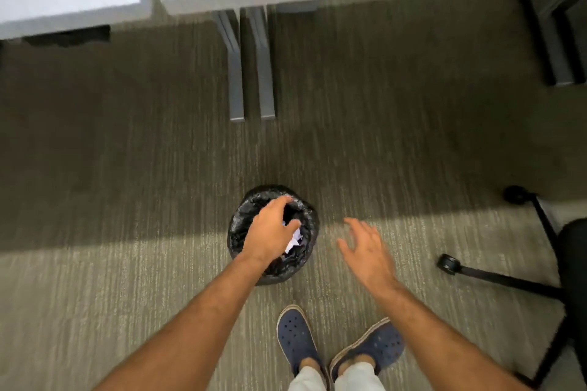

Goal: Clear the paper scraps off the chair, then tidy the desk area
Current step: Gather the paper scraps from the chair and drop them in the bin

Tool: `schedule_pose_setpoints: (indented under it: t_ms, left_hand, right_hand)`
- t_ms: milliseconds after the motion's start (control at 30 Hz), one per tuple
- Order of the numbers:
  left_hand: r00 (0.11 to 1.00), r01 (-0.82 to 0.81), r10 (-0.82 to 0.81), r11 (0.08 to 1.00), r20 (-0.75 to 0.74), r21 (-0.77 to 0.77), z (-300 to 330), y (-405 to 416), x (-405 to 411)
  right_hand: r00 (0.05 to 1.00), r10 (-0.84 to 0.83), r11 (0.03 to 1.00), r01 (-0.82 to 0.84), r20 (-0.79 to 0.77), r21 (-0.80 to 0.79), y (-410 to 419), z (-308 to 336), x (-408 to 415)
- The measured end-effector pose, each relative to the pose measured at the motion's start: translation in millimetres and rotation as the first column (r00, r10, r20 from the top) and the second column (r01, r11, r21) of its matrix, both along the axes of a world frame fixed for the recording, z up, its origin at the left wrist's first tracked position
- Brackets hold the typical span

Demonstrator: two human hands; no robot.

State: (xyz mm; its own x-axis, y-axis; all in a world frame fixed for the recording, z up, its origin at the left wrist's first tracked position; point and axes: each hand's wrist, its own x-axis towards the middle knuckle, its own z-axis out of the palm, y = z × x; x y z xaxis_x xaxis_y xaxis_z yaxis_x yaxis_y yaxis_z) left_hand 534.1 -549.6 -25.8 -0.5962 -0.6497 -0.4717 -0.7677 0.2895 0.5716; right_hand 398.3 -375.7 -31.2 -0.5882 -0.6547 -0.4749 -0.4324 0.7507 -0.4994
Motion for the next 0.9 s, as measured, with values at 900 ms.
schedule_pose_setpoints:
  t_ms: [900]
  left_hand:
    - [0.576, 0.805, -0.807, 0.587, -0.132, -0.079, 280.0, 394.2, -401.6]
  right_hand:
    - [0.718, -0.675, 0.735, 0.674, -0.17, -0.068, 436.1, 299.2, -304.7]
